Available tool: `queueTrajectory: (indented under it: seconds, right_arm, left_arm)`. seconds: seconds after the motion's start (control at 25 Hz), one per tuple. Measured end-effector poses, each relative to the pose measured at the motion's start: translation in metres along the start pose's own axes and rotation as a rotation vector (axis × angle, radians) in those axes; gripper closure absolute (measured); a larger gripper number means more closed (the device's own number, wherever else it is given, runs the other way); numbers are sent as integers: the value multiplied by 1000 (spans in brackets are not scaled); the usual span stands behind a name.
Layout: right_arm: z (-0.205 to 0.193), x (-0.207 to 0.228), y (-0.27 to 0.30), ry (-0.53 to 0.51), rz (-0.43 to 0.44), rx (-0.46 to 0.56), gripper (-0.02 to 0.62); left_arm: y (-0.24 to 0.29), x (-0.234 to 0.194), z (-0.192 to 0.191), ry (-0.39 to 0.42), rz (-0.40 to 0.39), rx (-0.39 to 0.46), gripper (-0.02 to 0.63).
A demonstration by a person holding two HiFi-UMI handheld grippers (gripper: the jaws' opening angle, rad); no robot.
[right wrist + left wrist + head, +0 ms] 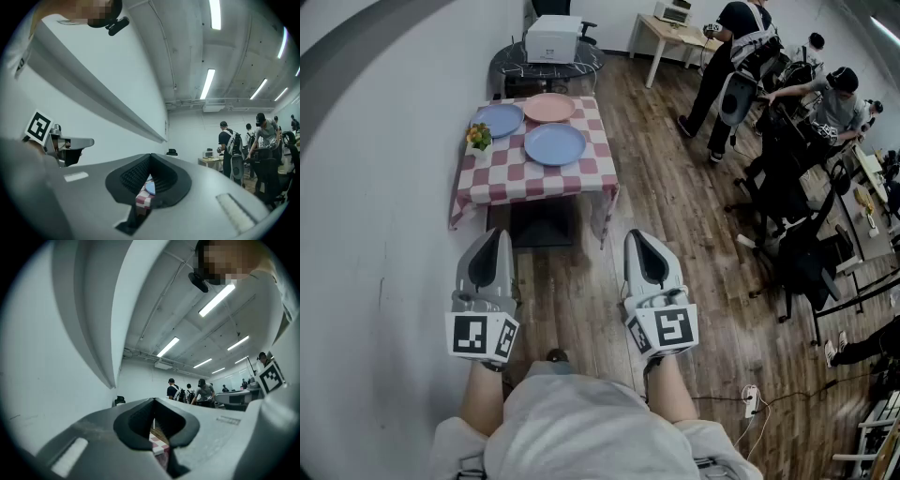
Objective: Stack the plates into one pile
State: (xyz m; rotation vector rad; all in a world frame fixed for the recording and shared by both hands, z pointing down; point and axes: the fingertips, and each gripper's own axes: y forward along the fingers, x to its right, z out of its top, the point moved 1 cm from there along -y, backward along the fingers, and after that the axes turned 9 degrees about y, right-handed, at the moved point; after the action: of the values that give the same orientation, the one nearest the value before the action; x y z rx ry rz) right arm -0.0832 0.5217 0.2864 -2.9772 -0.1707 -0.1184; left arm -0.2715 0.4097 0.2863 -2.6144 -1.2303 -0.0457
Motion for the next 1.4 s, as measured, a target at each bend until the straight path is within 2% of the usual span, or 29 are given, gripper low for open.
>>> queueTrajectory:
  seconds: [0.6, 0.88, 1.08, 1.2, 1.4]
  right_arm:
    - [-10, -11, 33, 9, 7, -10, 594]
    - [-10, -15, 48, 41, -18, 23, 594]
    - [-3, -20, 55, -49, -8, 59, 594]
    - [0, -24, 65, -92, 24, 64, 594]
    - [-7, -3, 91, 40, 4, 67, 594]
  left_arm:
    - [13, -25, -5, 10, -2, 12, 601]
    - [18, -44, -7, 35, -4, 20, 601]
    - [21, -54, -4, -8, -27, 49, 601]
    - [29, -60, -1, 1, -40, 55, 601]
    - [54, -77, -8, -28, 7, 66, 601]
